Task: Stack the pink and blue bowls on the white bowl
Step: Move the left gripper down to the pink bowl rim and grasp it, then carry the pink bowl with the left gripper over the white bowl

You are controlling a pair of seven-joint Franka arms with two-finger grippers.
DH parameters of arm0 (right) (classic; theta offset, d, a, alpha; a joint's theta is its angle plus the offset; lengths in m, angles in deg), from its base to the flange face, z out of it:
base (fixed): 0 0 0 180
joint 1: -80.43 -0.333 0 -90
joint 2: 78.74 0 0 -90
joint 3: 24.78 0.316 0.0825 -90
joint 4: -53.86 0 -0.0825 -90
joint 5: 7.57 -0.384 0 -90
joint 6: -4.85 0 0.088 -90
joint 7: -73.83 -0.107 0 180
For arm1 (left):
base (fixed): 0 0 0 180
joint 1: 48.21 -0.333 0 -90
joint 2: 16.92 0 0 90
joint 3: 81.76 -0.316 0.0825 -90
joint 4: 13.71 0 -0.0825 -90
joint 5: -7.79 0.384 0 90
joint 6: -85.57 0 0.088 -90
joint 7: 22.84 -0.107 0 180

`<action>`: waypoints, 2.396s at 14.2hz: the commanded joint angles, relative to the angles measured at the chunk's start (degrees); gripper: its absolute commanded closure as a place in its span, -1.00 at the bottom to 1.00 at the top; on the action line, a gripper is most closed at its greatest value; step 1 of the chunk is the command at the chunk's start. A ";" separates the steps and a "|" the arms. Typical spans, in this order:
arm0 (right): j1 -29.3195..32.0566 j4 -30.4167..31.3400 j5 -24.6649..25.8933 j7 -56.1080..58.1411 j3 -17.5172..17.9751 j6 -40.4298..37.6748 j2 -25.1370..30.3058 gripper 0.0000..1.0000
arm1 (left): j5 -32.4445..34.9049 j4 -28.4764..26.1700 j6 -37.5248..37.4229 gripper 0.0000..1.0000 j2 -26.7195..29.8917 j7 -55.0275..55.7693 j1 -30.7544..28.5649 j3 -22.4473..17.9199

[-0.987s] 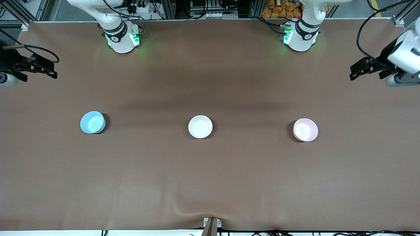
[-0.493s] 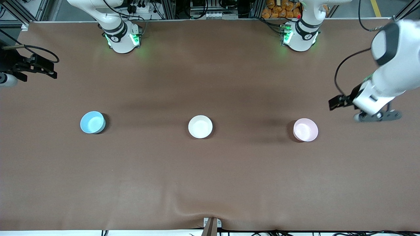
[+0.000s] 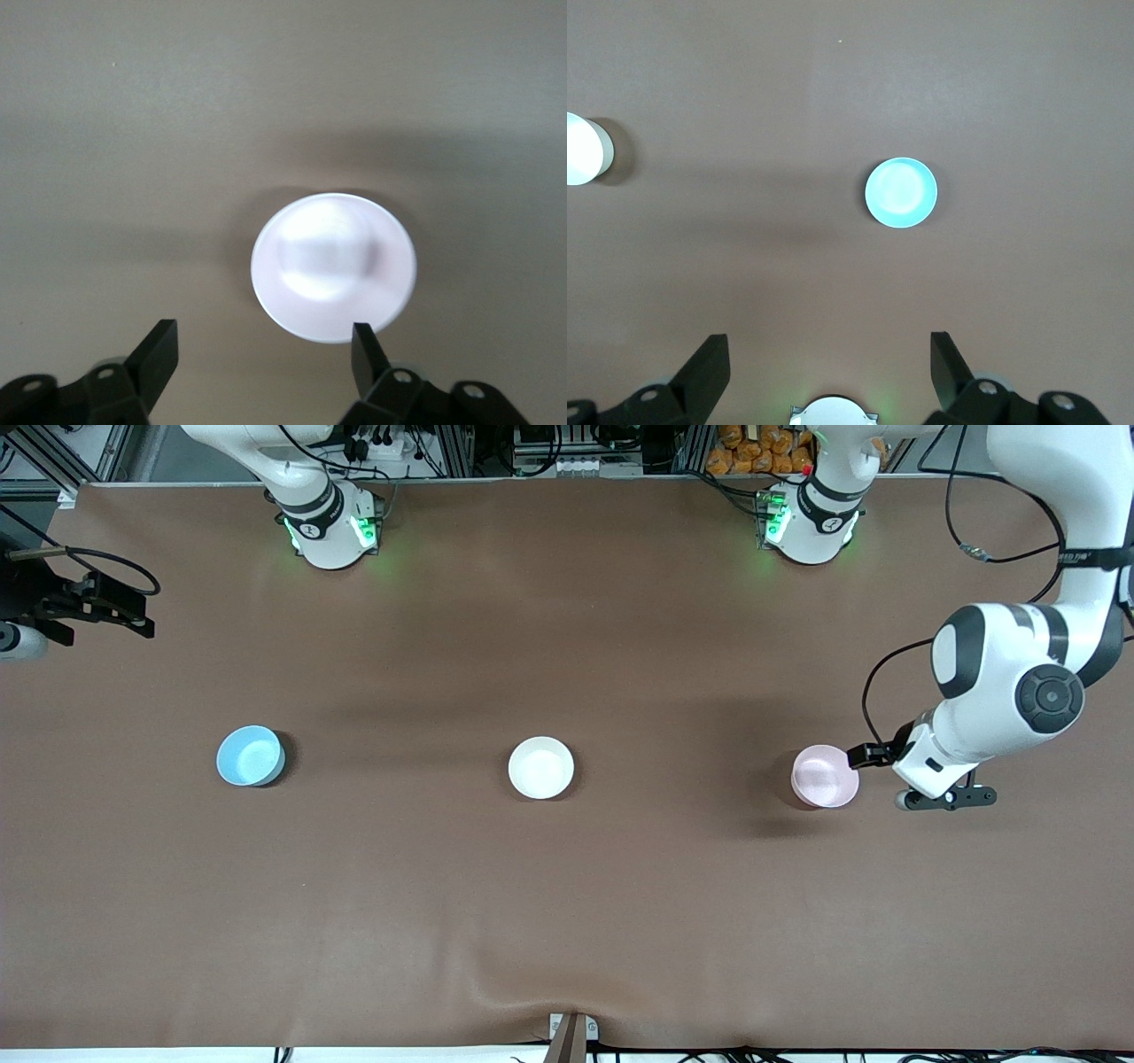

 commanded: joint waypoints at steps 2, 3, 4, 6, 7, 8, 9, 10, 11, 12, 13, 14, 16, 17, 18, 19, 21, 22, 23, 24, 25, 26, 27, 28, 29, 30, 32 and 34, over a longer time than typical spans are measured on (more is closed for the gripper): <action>0.56 -1.24 0.26 0.44 0.27 -1.13 -0.54 -1.00 | -1.28 -5.01 9.73 -0.64 -2.14 -1.81 -1.41 0.02; 0.65 -1.24 0.26 0.44 0.36 -1.13 -0.54 -1.00 | -1.28 -5.89 11.93 -0.62 -2.75 -1.89 -1.41 0.01; 0.82 -1.24 0.00 0.44 0.27 -1.13 -0.54 -1.00 | -1.28 -6.16 13.00 -0.58 -3.37 -1.81 -1.41 0.01; 1.00 -1.24 -0.44 0.44 0.27 -1.13 -0.54 -1.00 | -1.36 -6.16 14.49 -0.50 -4.77 -1.81 -1.59 0.01; 1.09 -1.24 -0.44 0.44 0.27 -1.13 -0.54 -1.00 | -1.28 -6.25 15.55 -0.43 -5.74 -1.81 -2.02 0.10; 1.09 -1.24 -0.44 0.44 0.27 -1.13 -0.54 -1.00 | -1.28 -6.34 16.08 -0.36 -6.27 -1.89 -2.38 0.10; 1.00 -1.24 -0.44 0.44 0.27 -1.13 -0.54 -1.00 | -1.28 -6.42 16.09 -0.28 -6.36 -1.90 -2.73 0.10; 1.09 -1.24 -0.44 0.44 0.27 -1.13 -0.54 -1.00 | -1.28 -6.51 16.09 -0.04 -6.36 -1.90 -2.91 0.10; 1.00 -1.24 -0.44 0.44 0.27 -1.13 -0.72 -1.00 | -1.28 -6.77 16.09 0.36 -6.36 -1.90 -2.82 0.10; 1.00 -1.24 -0.44 0.44 0.27 -1.13 -0.72 -1.00 | -1.28 -6.86 16.09 0.70 -6.45 -1.90 -2.73 0.10; 1.09 -1.24 -0.44 0.44 0.27 -1.13 -0.72 -1.00 | -1.28 -6.78 16.09 0.79 -6.62 -1.90 -2.73 0.19; 1.09 -1.24 -0.44 0.44 0.27 -1.13 -0.72 -1.00 | -1.28 -6.78 16.09 0.80 -6.88 -1.90 -2.73 0.19; 1.09 -1.33 -0.44 0.44 0.27 -1.13 -0.72 -1.00 | -1.28 -6.78 16.09 0.83 -7.15 -1.90 -2.65 0.19; 1.09 -1.33 -0.44 0.44 0.27 -1.13 -0.72 -1.00 | -1.28 -6.78 16.09 0.98 -7.15 -1.90 -2.47 0.28; 1.09 -1.33 -0.44 0.44 0.27 -1.13 -0.72 -1.00 | -1.28 -6.78 16.09 1.00 -7.15 -1.90 -2.47 0.28; 1.18 -1.33 -0.44 0.44 0.27 -1.13 -0.72 -1.00 | -1.28 -6.69 16.09 1.00 -7.15 -1.90 -2.47 0.45; 1.09 -1.33 -0.44 0.44 0.27 -1.13 -0.72 -1.00 | -1.36 -6.78 15.91 1.00 -6.45 -1.89 -2.47 1.07; 1.09 -1.33 -0.53 0.44 0.27 -1.13 -0.81 -1.00 | -1.37 -6.78 15.39 1.00 -5.23 -1.90 -2.64 1.68; 1.18 -1.33 -0.53 0.44 0.27 -1.13 -0.81 -1.00 | -1.37 -6.78 13.99 1.00 -3.65 -1.90 -2.73 2.64; 1.09 -1.33 -0.53 0.44 0.27 -1.13 -0.81 -1.00 | -1.37 -6.43 11.54 1.00 -2.07 -1.72 -2.73 3.78; 1.09 -1.33 -0.53 0.44 0.27 -1.13 -0.81 -1.00 | -1.37 -6.08 9.51 1.00 -0.49 -1.28 -2.82 4.84; 1.18 -1.33 -0.53 0.44 0.27 -1.13 -0.81 -1.00 | -1.45 -5.64 8.10 1.00 1.01 -1.19 -2.82 6.15; 1.09 -1.33 -0.44 0.44 0.27 -1.13 -0.81 -1.00 | -1.45 -4.68 6.17 1.00 2.15 -1.02 -2.73 7.73; 1.18 -1.24 -0.53 0.44 0.27 -1.13 -0.81 -1.00 | -1.80 -3.19 3.89 1.00 2.77 -0.58 -2.73 9.49; 1.18 -1.24 -0.44 0.44 0.27 -1.13 -0.81 -1.00 | -2.59 -1.52 1.78 1.00 2.95 0.82 -2.65 11.16; 1.18 -1.33 -0.44 0.35 0.27 -1.13 -0.81 -1.00 | -3.47 0.41 0.11 1.00 2.87 3.00 -2.64 13.09; 1.18 -1.24 -0.53 0.44 0.27 -1.13 -0.81 -1.00 | -4.26 4.37 -1.31 1.00 1.73 9.59 -1.86 16.78; 1.18 -1.24 -0.53 0.35 0.27 -1.13 -0.81 -1.00 | -4.27 6.66 -1.58 1.00 0.41 14.87 -1.07 20.39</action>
